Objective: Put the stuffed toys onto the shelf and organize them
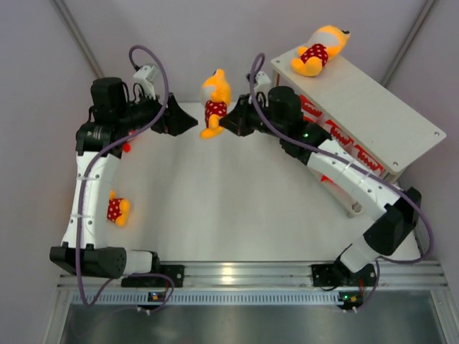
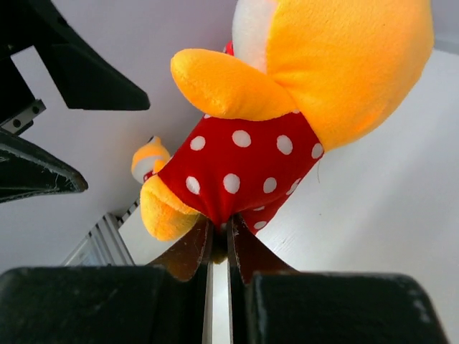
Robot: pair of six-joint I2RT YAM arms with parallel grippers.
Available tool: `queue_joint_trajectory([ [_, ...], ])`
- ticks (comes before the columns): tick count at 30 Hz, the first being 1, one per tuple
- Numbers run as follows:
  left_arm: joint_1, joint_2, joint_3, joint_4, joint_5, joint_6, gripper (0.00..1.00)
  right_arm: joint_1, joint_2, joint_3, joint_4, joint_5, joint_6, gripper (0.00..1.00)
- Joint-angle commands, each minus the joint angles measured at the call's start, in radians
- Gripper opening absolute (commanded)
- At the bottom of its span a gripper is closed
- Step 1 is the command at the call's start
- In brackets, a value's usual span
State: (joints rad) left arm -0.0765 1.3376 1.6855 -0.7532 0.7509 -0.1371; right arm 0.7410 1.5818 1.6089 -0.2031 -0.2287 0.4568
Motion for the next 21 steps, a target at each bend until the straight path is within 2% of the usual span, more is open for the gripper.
queue_joint_trajectory([
  [1, 0.004, -0.003, 0.068, -0.047, -0.14, 0.08, 0.98, -0.07, -0.147, -0.007, 0.109, -0.014, 0.029, 0.0],
  [6, 0.018, -0.012, 0.103, -0.09, -0.266, 0.128, 0.98, -0.193, -0.27, -0.011, 0.133, -0.041, 0.082, 0.0],
  [9, 0.02, -0.015, 0.097, -0.097, -0.288, 0.156, 0.98, -0.27, -0.344, -0.001, 0.146, -0.021, 0.124, 0.0],
  [11, 0.02, -0.014, 0.082, -0.097, -0.3, 0.16, 0.98, -0.334, -0.397, -0.036, 0.166, -0.008, 0.23, 0.0],
  [15, 0.02, -0.014, 0.06, -0.097, -0.323, 0.169, 0.98, -0.61, -0.468, -0.164, 0.195, -0.02, 0.422, 0.0],
  [17, 0.02, -0.017, 0.046, -0.097, -0.349, 0.182, 0.98, -0.702, -0.496, -0.277, 0.266, -0.047, 0.553, 0.0],
  [18, 0.02, -0.017, 0.042, -0.098, -0.36, 0.185, 0.98, -0.795, -0.5, -0.315, 0.328, -0.076, 0.594, 0.0],
  [21, 0.02, -0.018, 0.02, -0.1, -0.386, 0.197, 0.98, -0.894, -0.468, -0.385, 0.372, -0.141, 0.668, 0.0],
])
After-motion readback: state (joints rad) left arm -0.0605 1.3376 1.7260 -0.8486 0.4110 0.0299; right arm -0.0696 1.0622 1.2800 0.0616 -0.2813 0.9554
